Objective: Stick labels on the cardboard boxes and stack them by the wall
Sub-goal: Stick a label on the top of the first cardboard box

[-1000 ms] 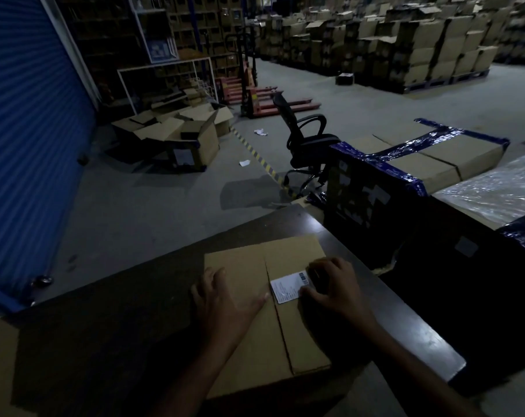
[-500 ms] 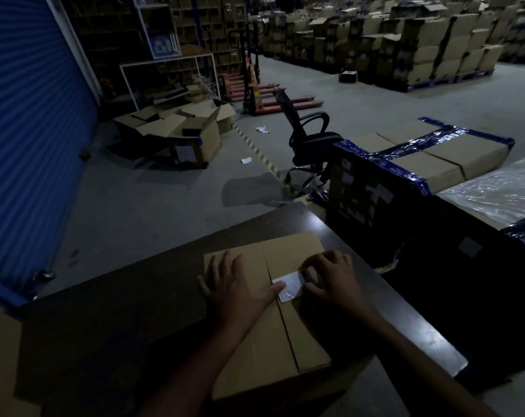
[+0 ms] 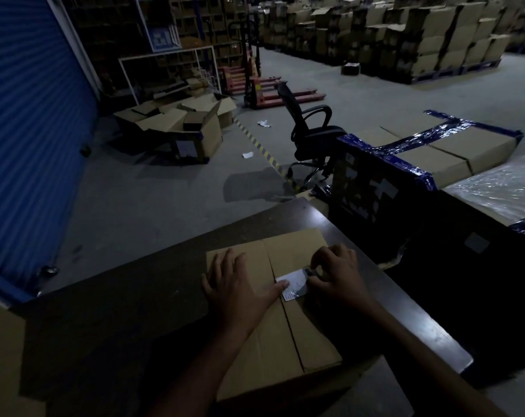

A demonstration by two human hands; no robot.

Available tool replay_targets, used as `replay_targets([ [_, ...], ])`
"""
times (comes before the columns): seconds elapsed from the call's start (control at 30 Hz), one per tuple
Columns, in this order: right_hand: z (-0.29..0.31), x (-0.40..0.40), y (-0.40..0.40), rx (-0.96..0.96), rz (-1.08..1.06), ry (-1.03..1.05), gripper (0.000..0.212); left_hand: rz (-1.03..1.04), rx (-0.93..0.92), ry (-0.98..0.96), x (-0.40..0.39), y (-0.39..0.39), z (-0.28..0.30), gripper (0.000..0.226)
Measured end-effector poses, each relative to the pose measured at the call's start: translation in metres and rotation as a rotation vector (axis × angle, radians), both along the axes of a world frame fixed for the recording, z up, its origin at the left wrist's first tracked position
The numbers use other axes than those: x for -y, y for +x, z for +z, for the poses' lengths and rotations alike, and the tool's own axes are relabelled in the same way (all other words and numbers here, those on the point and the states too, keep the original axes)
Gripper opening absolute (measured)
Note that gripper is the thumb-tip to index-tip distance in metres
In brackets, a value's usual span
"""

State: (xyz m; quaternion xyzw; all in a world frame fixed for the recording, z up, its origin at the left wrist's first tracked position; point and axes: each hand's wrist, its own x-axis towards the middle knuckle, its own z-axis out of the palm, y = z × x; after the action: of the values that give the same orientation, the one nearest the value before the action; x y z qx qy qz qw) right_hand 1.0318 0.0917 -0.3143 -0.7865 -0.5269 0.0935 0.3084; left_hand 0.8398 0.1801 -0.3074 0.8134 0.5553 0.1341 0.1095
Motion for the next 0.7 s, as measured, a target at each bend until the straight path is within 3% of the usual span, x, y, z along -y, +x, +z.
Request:
replay_targets([
  [0.2, -0.0018, -0.0010, -0.0006, 0.004, 0.000, -0.001, 0.047, -0.001, -0.001, -0.005, -0.0001, -0.0001, 0.0007, 0.106],
  [0.4, 0.0033, 0.0005, -0.0004, -0.053, 0.019, 0.010, 0.030, -0.005, 0.016, 0.021, -0.0012, -0.0009, -0.0029, 0.108],
  [0.57, 0.0025, -0.0007, -0.0005, -0.008, 0.009, 0.025, 0.055, 0.000, 0.022, 0.035, -0.0018, -0.0004, -0.0040, 0.115],
  [0.7, -0.0001, -0.0020, 0.0001, -0.044, -0.023, 0.034, 0.048, 0.004, 0.032, 0.031, -0.0027, -0.0002, -0.0047, 0.114],
])
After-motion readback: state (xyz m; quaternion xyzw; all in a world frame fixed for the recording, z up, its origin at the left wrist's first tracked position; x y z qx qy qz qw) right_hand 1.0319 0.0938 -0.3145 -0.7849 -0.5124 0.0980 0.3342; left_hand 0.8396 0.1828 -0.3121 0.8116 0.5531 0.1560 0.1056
